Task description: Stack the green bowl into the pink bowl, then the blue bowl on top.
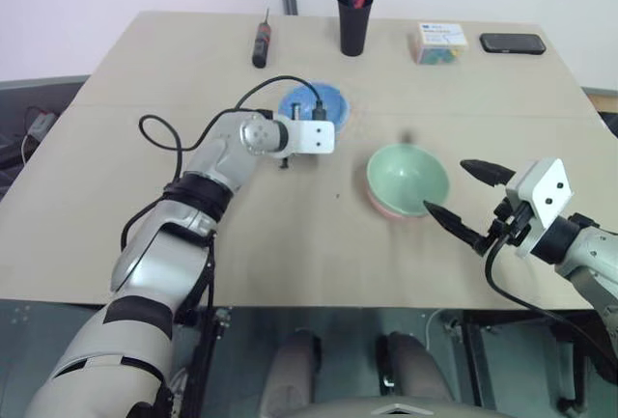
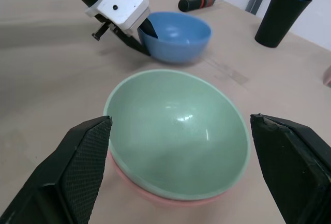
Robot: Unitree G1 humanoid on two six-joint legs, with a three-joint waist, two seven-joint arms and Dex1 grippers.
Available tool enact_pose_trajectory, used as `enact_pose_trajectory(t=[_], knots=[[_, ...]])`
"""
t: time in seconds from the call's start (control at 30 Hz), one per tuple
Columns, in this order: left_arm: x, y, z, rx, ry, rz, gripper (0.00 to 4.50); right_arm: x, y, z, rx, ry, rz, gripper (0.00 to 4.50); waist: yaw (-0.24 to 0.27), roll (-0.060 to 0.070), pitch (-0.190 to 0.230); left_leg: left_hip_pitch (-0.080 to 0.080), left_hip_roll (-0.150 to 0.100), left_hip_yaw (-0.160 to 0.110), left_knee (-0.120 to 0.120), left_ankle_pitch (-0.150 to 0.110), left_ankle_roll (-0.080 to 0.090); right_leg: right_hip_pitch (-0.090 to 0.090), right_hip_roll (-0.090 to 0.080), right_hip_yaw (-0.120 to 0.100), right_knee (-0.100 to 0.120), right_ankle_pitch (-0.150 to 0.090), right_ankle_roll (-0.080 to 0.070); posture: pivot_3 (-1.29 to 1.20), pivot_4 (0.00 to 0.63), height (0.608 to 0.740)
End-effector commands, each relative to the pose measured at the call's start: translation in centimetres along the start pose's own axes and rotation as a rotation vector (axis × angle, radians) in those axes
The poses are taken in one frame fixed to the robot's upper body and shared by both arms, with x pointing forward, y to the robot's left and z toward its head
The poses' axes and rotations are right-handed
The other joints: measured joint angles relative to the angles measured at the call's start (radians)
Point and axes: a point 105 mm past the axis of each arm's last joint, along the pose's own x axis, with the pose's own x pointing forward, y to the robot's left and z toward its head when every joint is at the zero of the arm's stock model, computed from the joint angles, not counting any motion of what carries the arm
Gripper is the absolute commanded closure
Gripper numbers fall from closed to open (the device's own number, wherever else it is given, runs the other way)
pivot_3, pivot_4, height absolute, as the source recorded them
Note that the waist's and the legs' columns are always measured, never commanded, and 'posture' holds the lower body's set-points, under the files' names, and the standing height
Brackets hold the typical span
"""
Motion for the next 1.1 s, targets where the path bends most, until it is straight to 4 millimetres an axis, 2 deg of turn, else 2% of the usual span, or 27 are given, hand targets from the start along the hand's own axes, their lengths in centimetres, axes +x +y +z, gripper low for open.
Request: enact_pose_trajectory(t=[0.03,0.17,0.27,0.37,0.43,0.53,0.57,0.63,0.67,0.7,0.73,0.8,0.9,0.97,1.0,1.07,1.1], knots=[[-1.3,2.2,2.2,0.028,-0.117,0.035,4.45,-0.6,-0.2,0.9,-0.045,-0.024,-0.031,0.00,0.000,0.000,0.000,0.000,0.000,0.000,0.000,0.000,0.000,0.000,0.000,0.000,0.000,0.000,0.000,0.00,0.150,0.740],[-3.8,2.7,7.4,0.053,-0.402,-0.021,4.45,-1.2,-0.2,0.5,-0.042,-0.002,-0.056,0.00,0.004,0.000,0.000,-0.001,0.000,0.000,0.000,0.000,0.000,0.000,0.000,0.000,0.000,0.000,0.000,0.00,0.150,0.740],[-6.2,1.9,12.2,0.143,-0.614,-0.125,4.45,-2.2,-0.1,-0.2,-0.036,0.035,-0.095,0.00,0.006,0.000,0.000,-0.001,0.000,0.000,0.000,0.000,0.000,0.000,-0.001,0.000,0.000,0.000,0.000,0.00,0.150,0.740],[-7.1,0.5,14.5,0.204,-0.706,-0.230,4.45,-3.4,0.0,-0.8,-0.025,0.064,-0.141,0.00,0.002,0.000,0.000,-0.001,0.000,0.000,0.000,0.000,0.000,0.000,-0.001,0.000,-0.001,0.000,0.000,0.00,0.150,0.740],[-7.1,-0.5,15.0,0.234,-0.730,-0.286,4.45,-4.1,0.2,-1.0,-0.018,0.080,-0.167,0.00,-0.001,0.001,-0.001,0.001,0.000,0.001,0.000,0.000,0.000,0.001,-0.001,0.000,0.001,0.000,0.000,0.00,0.150,0.740],[-6.5,-2.0,14.5,0.279,-0.714,-0.368,4.45,-5.2,0.6,-1.2,-0.013,0.106,-0.209,0.00,-0.015,0.002,-0.001,0.002,0.000,0.000,0.000,0.000,0.000,0.001,0.001,0.001,0.003,0.000,0.000,0.00,0.150,0.740],[-6.5,-2.3,14.2,0.288,-0.712,-0.387,3.88,-5.5,0.7,-1.2,-0.012,0.112,-0.220,0.00,-0.018,0.003,-0.002,0.003,0.000,0.000,0.000,0.000,0.000,0.001,0.001,0.001,0.003,0.000,0.000,0.00,0.150,0.740],[-6.3,-2.3,13.9,0.295,-0.702,-0.385,3.62,-6.0,0.9,-1.3,-0.009,0.120,-0.239,0.00,-0.022,0.003,-0.002,0.002,0.000,0.000,0.001,0.000,0.000,0.001,0.001,0.002,0.003,0.000,0.000,0.00,0.150,0.740],[-6.3,-2.0,13.9,0.284,-0.704,-0.366,3.37,-6.2,1.0,-1.3,-0.007,0.122,-0.244,0.00,-0.022,0.003,-0.002,0.002,0.000,0.000,0.001,0.000,0.000,0.001,0.001,0.002,0.003,0.000,0.000,0.00,0.150,0.740],[-6.4,-1.6,14.0,0.270,-0.709,-0.346,2.82,-6.2,1.0,-1.3,-0.006,0.123,-0.246,0.00,-0.023,0.003,-0.002,0.002,0.000,0.000,0.001,0.000,0.000,0.001,0.001,0.002,0.003,0.000,0.000,0.00,0.150,0.740],[-6.7,-0.9,14.1,0.232,-0.717,-0.313,2.68,-6.3,1.1,-1.3,-0.004,0.124,-0.243,0.00,-0.023,0.003,-0.002,0.002,0.000,0.001,0.001,0.000,0.000,0.001,0.001,0.002,0.003,0.000,0.000,0.00,0.150,0.740],[-7.5,0.3,13.7,0.124,-0.724,-0.282,2.68,-6.2,1.3,-1.3,-0.004,0.123,-0.227,0.00,-0.022,0.003,-0.002,0.002,0.000,0.001,0.002,0.000,0.000,0.001,0.001,0.002,0.002,0.000,0.000,0.00,0.150,0.740],[-8.5,0.9,12.6,-0.043,-0.719,-0.259,2.68,-6.0,1.3,-1.5,-0.007,0.119,-0.202,0.00,-0.025,0.003,-0.002,0.001,0.000,0.000,0.002,0.000,0.000,0.001,0.001,0.002,0.003,0.000,0.000,0.00,0.150,0.740],[-9.2,1.4,11.2,-0.240,-0.729,-0.165,2.68,-5.5,0.9,-1.8,-0.030,0.129,-0.173,0.00,-0.030,0.005,-0.003,0.002,0.001,0.000,0.001,0.000,0.000,0.001,0.001,0.002,0.002,0.000,0.000,0.00,0.150,0.740],[-9.8,1.5,10.7,-0.360,-0.791,-0.104,2.68,-5.3,0.5,-2.0,-0.044,0.134,-0.163,0.00,-0.030,0.005,-0.003,0.002,0.001,-0.001,0.001,0.000,0.000,0.001,0.001,0.003,0.003,0.000,0.000,0.00,0.150,0.740],[-10.3,1.1,9.2,-0.436,-0.772,-0.012,2.68,-4.9,0.1,-2.3,-0.037,0.133,-0.137,0.00,-0.028,0.006,-0.004,0.002,0.001,-0.001,0.001,0.000,0.000,0.001,0.001,0.003,0.002,0.000,0.000,0.00,0.150,0.740],[-10.5,0.7,7.7,-0.539,-0.746,0.027,2.68,-4.7,-0.3,-2.6,-0.031,0.139,-0.122,0.00,-0.027,0.005,-0.004,0.002,0.001,-0.001,0.002,0.000,0.000,0.001,0.001,0.003,0.003,0.000,0.000,0.00,0.150,0.740]])
